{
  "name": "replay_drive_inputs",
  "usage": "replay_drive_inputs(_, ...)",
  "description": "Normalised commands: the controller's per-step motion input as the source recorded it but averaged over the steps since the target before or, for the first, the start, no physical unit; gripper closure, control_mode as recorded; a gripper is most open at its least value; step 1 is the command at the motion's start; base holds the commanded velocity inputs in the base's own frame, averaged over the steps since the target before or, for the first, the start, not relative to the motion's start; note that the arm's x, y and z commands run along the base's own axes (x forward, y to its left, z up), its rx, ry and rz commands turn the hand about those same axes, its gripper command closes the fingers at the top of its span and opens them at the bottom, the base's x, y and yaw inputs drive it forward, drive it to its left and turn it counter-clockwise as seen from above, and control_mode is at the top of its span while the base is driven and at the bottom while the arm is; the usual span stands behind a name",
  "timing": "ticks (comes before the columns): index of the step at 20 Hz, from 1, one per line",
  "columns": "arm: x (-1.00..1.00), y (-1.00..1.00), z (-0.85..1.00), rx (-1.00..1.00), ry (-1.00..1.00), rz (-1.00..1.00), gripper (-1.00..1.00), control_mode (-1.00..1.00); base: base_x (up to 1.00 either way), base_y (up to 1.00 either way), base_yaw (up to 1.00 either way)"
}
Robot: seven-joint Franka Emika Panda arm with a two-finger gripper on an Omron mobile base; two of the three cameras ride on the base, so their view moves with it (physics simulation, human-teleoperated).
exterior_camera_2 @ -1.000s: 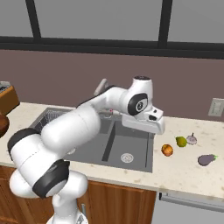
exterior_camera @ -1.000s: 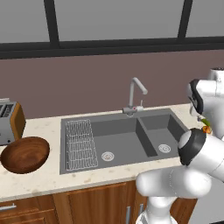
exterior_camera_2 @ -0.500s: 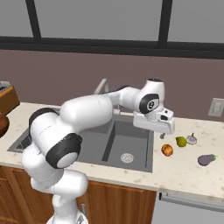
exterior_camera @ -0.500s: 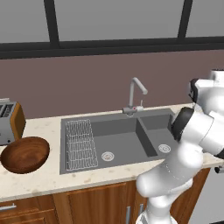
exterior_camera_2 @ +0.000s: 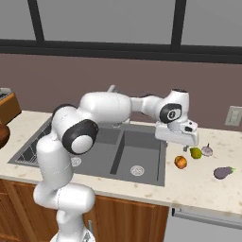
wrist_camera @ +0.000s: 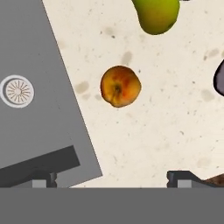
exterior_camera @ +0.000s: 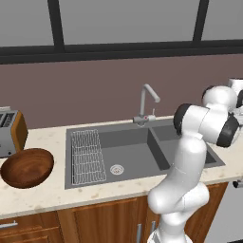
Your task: There is a mixed pile of frozen fruits and vegetables on the counter. Locate all the frozen vegetables and place the items in a bowl on the counter. Take all the frozen fruits and defrost them in a running sink.
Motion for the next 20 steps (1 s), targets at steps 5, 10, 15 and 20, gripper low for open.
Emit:
replay_drive_inputs(5, 0.30, -0.30, -0.29, 0.00, 0.03, 0.00, -1.00, -1.00, 0.00, 0.00, 0.00)
replay_drive_inputs(10, 0.37, -0.16, -0.21, 0.00, 0.02, 0.00, -1.00, -1.00, 0.00, 0.00, 0.00)
replay_drive_inputs(15, 0.36, -0.18, -0.24, 0.00, 0.01, 0.00, -1.00, -1.00, 0.00, 0.00, 0.00)
replay_drive_inputs(20, 0.25, -0.12, -0.28, 0.01, 0.02, 0.00, -1.00, -1.00, 0.00, 0.00, 0.00)
